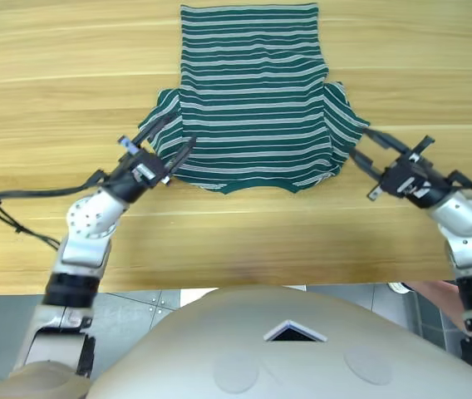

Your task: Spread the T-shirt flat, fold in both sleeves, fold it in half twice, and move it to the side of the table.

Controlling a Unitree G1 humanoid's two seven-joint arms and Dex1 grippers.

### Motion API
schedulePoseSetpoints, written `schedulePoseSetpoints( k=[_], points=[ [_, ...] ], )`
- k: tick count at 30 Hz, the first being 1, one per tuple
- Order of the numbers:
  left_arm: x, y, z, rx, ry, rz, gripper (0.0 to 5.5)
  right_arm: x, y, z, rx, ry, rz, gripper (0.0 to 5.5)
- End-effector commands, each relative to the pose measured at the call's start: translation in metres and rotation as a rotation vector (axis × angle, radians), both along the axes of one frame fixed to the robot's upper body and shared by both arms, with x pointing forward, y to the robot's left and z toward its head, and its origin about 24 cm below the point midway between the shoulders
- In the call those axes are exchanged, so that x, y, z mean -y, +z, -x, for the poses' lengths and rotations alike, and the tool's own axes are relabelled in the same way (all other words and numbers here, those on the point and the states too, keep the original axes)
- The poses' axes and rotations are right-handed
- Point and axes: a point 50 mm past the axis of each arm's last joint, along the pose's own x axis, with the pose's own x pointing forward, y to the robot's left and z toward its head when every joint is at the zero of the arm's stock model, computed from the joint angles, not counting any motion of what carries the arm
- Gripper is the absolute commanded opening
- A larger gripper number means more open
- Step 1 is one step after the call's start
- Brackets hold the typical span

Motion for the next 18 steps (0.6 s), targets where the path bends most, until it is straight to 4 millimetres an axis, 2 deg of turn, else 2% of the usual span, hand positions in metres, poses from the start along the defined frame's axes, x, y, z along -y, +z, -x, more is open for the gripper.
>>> schedulePoseSetpoints(
  k=[1,4,6,8,11,18],
  points=[
    [0.033,-0.032,-0.011,-0.026,-0.117,-0.228,2.26,0.008,0.000,-0.037,0.075,-0.161,0.121,1.48],
    [0.034,-0.060,-0.002,-0.113,-0.183,-0.339,2.26,0.005,-0.008,-0.043,0.085,-0.184,0.181,1.48],
    [0.026,-0.076,0.014,-0.200,-0.220,-0.365,2.26,0.003,-0.016,-0.044,0.085,-0.186,0.219,1.48],
    [0.022,-0.085,0.031,-0.266,-0.247,-0.343,2.26,0.000,-0.022,-0.044,0.081,-0.189,0.238,1.48],
    [0.015,-0.090,0.047,-0.309,-0.221,-0.300,2.26,-0.005,-0.032,-0.043,0.061,-0.185,0.242,1.48],
    [0.012,-0.088,0.062,-0.323,-0.179,-0.261,2.26,-0.010,-0.056,-0.037,-0.028,-0.186,0.280,1.48]
  ],
)
